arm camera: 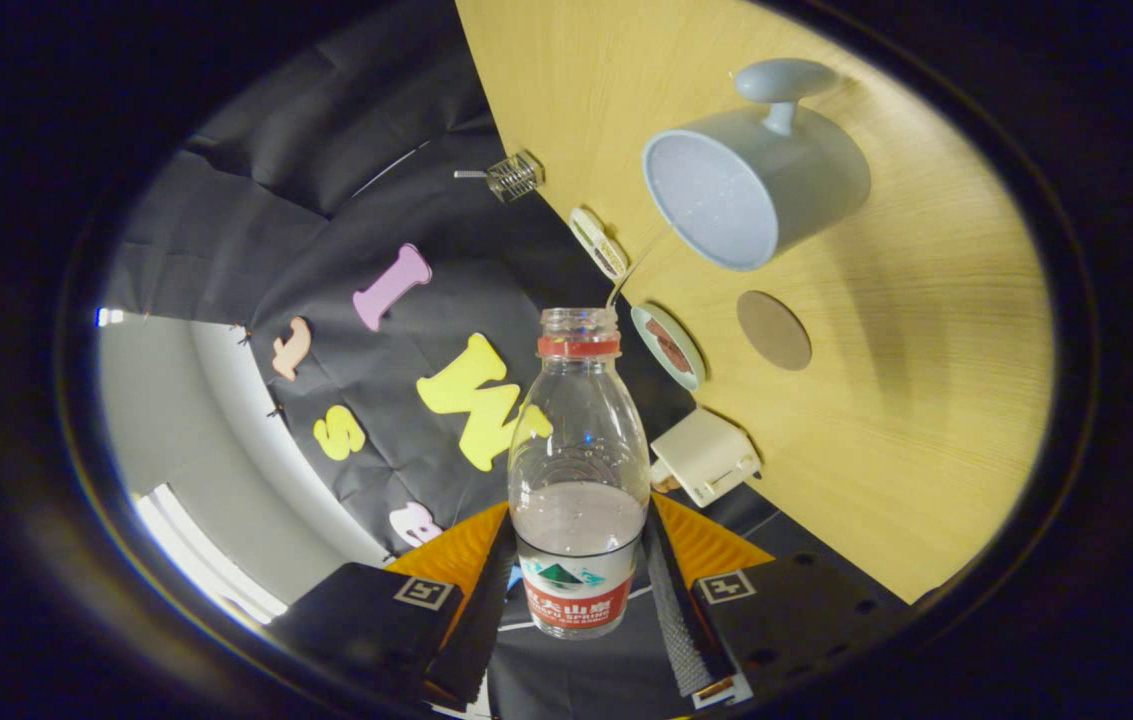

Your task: Take the bottle from table, then pour the juice into the cup, finally place the bottle on the coaster

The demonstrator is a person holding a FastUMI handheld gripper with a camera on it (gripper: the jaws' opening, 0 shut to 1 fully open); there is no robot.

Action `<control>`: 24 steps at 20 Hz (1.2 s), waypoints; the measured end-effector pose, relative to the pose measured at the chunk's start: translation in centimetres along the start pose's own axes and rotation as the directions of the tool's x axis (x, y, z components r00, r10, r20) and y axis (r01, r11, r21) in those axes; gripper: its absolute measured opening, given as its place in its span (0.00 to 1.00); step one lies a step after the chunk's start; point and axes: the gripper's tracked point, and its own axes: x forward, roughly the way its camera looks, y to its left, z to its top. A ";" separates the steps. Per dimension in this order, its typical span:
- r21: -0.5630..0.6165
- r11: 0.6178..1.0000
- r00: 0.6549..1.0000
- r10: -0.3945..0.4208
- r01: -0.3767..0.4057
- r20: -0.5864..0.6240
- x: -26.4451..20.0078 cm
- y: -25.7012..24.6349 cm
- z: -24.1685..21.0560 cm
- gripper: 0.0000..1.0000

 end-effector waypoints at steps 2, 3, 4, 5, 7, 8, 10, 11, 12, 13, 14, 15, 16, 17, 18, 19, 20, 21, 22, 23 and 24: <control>0.024 1.000 1.000 0.013 -0.013 -0.003 0.0 0.6 -0.4 0.74; 0.031 0.999 1.000 0.016 -0.016 -0.003 0.1 0.9 -0.5 0.74; 0.040 0.999 1.000 0.018 -0.018 -0.003 0.0 1.0 -0.6 0.74; 0.051 0.998 1.000 0.022 -0.022 -0.002 0.1 1.2 -0.6 0.74; 0.067 0.997 0.999 0.034 -0.034 0.002 0.0 1.6 -0.6 0.74; 0.067 0.997 0.999 0.038 -0.038 0.006 0.0 1.8 -0.4 0.73; 0.068 0.997 0.999 0.045 -0.046 0.010 0.0 2.1 -0.1 0.73; 0.071 0.996 0.999 0.044 -0.045 0.012 0.0 2.1 0.0 0.73; 0.074 0.996 0.999 0.044 -0.045 0.013 -0.1 2.2 0.0 0.73; 0.074 0.996 0.999 0.050 -0.051 0.014 0.0 2.4 0.0 0.73; 0.073 0.996 0.999 0.052 -0.053 0.015 0.0 2.8 0.1 0.73; 0.071 0.996 0.998 0.057 -0.058 0.010 0.1 2.9 0.0 0.74; 0.068 0.996 0.998 0.063 -0.064 0.010 0.1 3.2 -0.2 0.74; 0.068 0.996 0.998 0.065 -0.066 0.011 0.0 3.3 -0.2 0.74; 0.070 0.995 0.998 0.068 -0.069 0.011 0.0 3.3 -0.2 0.74; 0.068 0.995 0.997 0.073 -0.074 0.013 0.1 3.4 -0.3 0.74; 0.062 0.995 0.997 0.079 -0.079 0.011 0.0 3.5 -0.4 0.73; 0.050 0.995 0.997 0.080 -0.080 0.010 0.0 3.4 -0.5 0.74; 0.036 0.996 0.997 0.080 -0.080 0.007 -0.1 3.3 -0.4 0.74; 0.021 0.996 0.997 0.081 -0.081 0.004 0.0 3.3 -0.5 0.74; 0.015 0.996 0.997 0.083 -0.083 0.006 -0.2 3.4 -0.4 0.74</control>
